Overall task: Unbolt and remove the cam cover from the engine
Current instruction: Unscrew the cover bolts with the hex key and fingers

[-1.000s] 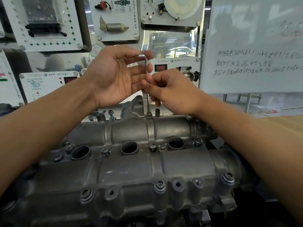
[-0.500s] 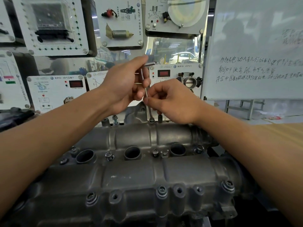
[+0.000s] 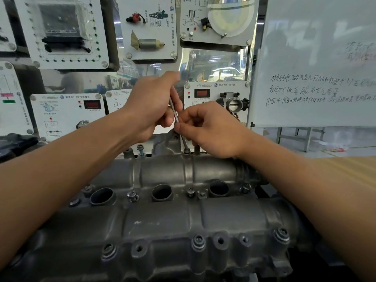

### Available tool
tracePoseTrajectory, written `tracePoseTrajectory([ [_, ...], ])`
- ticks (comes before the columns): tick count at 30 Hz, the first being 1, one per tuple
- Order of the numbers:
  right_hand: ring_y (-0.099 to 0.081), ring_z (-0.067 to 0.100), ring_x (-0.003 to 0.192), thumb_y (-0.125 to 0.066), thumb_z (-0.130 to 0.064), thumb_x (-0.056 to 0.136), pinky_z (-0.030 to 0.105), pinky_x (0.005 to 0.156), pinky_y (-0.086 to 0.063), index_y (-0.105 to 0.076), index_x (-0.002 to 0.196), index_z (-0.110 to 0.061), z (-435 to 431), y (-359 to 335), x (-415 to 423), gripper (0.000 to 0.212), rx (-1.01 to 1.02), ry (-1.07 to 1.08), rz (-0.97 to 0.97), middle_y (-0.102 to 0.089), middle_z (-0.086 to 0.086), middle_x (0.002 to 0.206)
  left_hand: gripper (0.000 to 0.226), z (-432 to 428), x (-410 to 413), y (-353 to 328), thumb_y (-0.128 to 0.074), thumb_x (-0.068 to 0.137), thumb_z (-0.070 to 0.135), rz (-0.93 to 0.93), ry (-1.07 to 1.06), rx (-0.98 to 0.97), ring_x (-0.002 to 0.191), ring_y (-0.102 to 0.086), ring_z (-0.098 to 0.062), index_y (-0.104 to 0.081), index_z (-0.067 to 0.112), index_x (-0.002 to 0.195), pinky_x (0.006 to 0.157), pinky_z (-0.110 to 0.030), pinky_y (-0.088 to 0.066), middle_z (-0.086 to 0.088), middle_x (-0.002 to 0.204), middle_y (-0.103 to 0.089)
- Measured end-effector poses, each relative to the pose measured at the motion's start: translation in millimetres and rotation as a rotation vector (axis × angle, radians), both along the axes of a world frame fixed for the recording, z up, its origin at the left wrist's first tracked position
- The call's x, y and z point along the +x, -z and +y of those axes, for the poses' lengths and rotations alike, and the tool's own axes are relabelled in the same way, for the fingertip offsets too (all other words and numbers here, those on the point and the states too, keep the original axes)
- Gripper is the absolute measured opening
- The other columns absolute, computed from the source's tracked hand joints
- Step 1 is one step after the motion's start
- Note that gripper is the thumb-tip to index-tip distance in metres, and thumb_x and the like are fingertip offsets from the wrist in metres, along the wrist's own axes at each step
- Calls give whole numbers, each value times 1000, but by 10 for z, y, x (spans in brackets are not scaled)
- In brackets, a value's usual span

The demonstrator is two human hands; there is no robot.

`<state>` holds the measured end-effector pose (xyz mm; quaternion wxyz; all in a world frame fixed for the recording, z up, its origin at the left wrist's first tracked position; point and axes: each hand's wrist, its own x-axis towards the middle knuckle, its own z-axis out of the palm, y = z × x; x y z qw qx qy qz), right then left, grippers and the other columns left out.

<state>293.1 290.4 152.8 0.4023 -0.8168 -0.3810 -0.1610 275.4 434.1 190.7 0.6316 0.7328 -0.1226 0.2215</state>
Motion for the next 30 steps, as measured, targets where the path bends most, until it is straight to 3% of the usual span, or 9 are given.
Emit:
tracePoseTrajectory([
  [5, -41, 14, 51, -65, -21, 96, 24, 52, -36, -64, 76, 7, 2, 4, -7, 35, 25, -4, -37, -50, 11, 58, 39, -12, -7, -12, -45, 100, 22, -2, 4, 21, 26, -36, -17, -49, 10, 63, 36, -18, -29, -5, 47, -57],
  [10, -43, 21, 56, -63, -18, 97, 29, 55, -38, -61, 80, 16, -13, -10, -17, 38, 33, -33, -40, -54, 34, 68, 23, -5, -1, -30, -37, 100, 16, -3, 55, 17, 27, -36, -15, -56, 8, 90, 35, -17, -27, -4, 47, -57],
  [14, -41, 22, 56, -63, -18, 97, 30, 56, -36, -60, 79, 17, -12, -11, -21, 39, 61, -37, -34, -52, 35, 68, 23, -1, -16, -20, -38, 100, 13, 13, 177, -38, 29, -42, -16, -56, 9, 87, 35, -18, -31, -4, 52, -58],
  [19, -47, 22, 57, -66, -16, 95, 40, 54, -42, -67, 79, 2, -26, -9, -2, 25, 93, -16, -4, -53, 21, 62, 29, 58, -8, -20, -34, 99, 18, 52, 313, -91, 37, -51, -20, -57, 8, 84, 41, -22, -38, -8, 60, -62],
  [23, -49, 22, 58, -67, -12, 94, 39, 57, -44, -60, 69, -13, -34, -26, -17, 26, 120, 3, 3, -54, 12, 62, 35, 100, -15, -33, -31, 98, 20, 84, 439, -86, 50, -61, -21, -62, 6, 90, 46, -23, -45, -8, 70, -64],
  [27, -49, 22, 60, -64, -6, 93, 51, 61, -50, -59, 79, 10, -51, -31, -17, 22, 122, 19, 13, -52, 15, 67, 36, 111, -26, -27, -33, 98, 22, 100, 525, -73, 63, -68, -23, -65, 6, 94, 55, -24, -50, -7, 76, -66],
  [30, -50, 24, 60, -63, -6, 93, 51, 62, -50, -58, 82, 13, -58, -38, -18, 23, 108, 23, -9, -53, 18, 67, 32, 110, -32, -29, -37, 99, 23, 107, 547, -73, 69, -71, -24, -64, 7, 96, 57, -23, -53, -6, 78, -65],
])
